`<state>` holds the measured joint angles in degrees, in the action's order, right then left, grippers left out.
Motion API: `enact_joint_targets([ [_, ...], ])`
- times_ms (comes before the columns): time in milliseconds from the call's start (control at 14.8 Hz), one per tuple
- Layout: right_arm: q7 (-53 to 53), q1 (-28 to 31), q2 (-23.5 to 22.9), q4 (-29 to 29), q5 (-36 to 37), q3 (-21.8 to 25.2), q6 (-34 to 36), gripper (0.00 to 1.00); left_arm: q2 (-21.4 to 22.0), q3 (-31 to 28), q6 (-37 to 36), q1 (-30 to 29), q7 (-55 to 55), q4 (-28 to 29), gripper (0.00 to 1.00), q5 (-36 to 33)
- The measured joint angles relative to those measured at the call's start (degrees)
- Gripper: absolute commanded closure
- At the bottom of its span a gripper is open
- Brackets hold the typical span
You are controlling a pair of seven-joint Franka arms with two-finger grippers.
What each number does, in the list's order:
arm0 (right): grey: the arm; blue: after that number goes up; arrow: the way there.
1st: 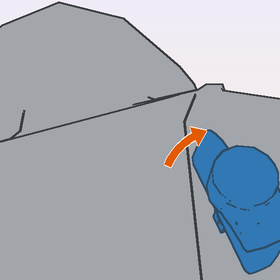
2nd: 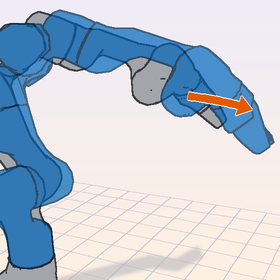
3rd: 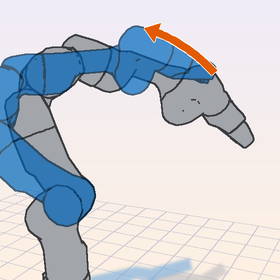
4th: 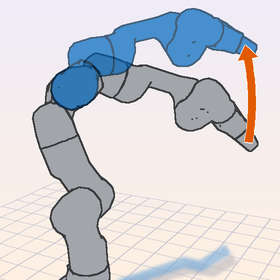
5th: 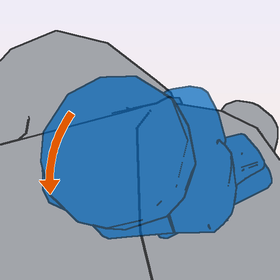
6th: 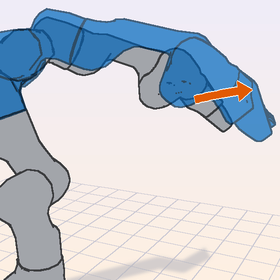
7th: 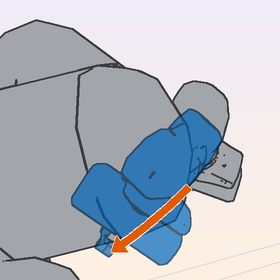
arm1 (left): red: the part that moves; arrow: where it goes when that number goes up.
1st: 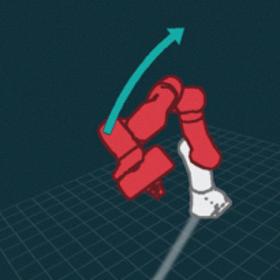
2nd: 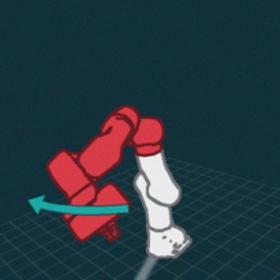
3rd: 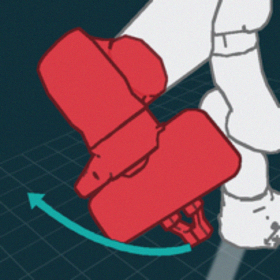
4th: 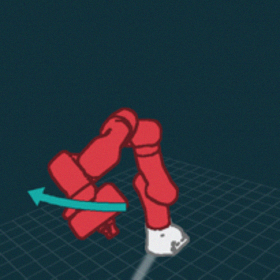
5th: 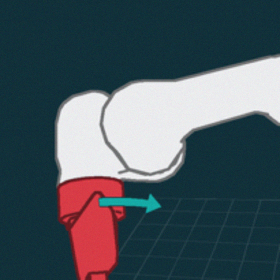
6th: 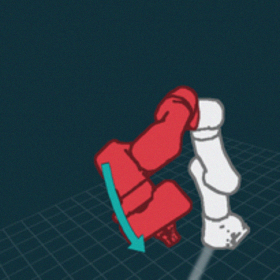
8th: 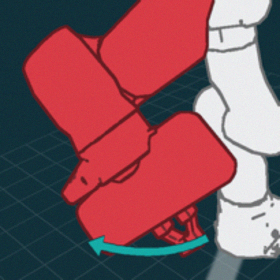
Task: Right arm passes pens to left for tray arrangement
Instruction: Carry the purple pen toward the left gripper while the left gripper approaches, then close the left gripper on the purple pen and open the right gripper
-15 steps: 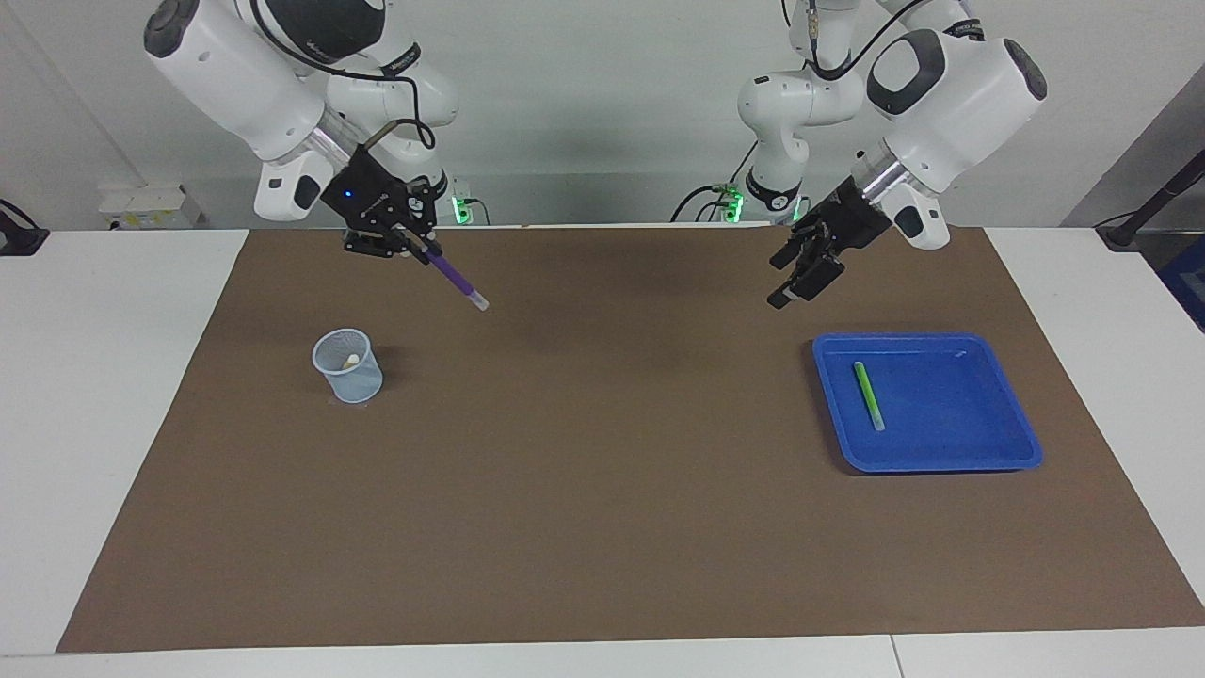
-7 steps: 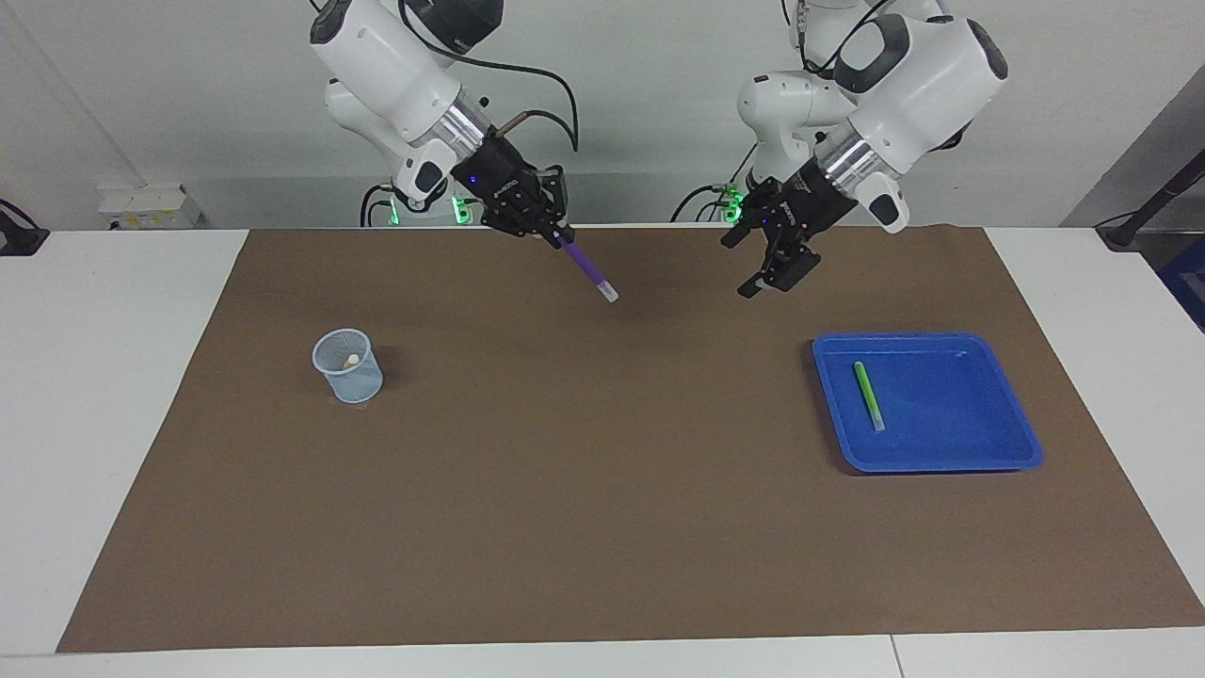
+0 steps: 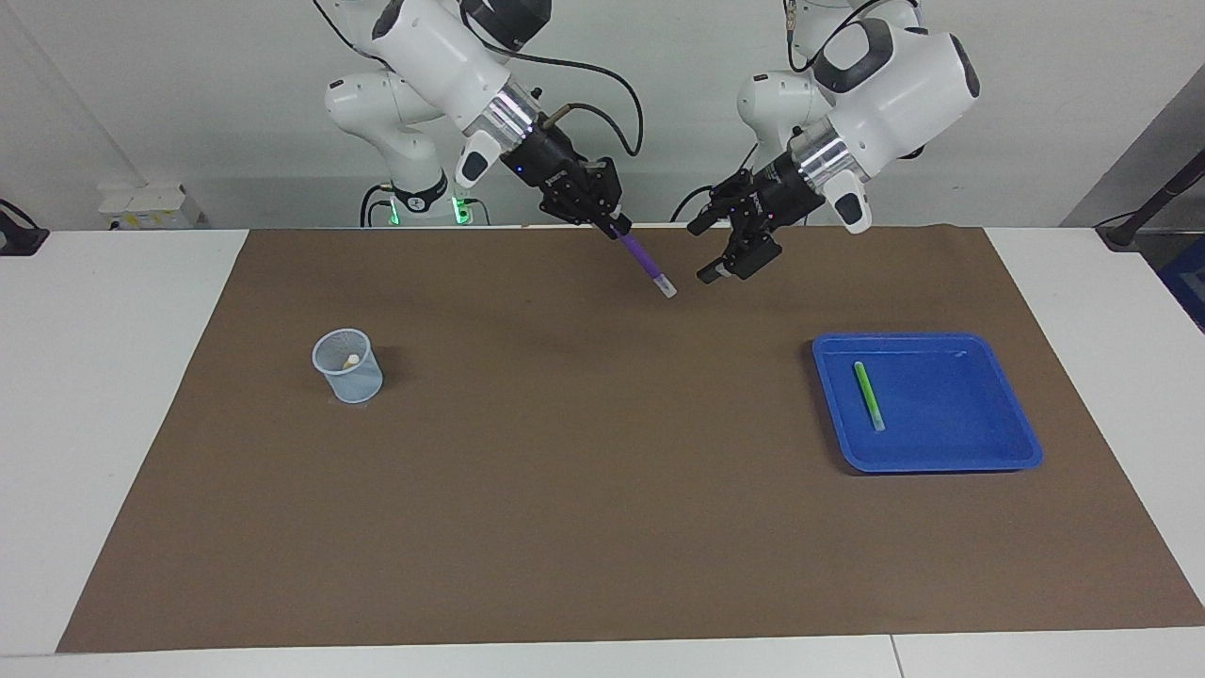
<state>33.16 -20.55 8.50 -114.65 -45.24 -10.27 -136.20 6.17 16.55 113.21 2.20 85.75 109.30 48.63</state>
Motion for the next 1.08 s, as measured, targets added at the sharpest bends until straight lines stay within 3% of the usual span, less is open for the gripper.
enact_joint_targets([
  [674,0.4,-1.7,0.1,-1.0,0.0,0.0,-1.4,1.0,2.3,0.2,7.9,5.6,-3.5,5.9,0.06,4.1],
  [1079,0.4,-2.1,0.1,-1.0,0.0,0.0,-1.5,1.0,2.4,0.2,10.6,7.9,-4.5,7.6,0.15,4.6],
])
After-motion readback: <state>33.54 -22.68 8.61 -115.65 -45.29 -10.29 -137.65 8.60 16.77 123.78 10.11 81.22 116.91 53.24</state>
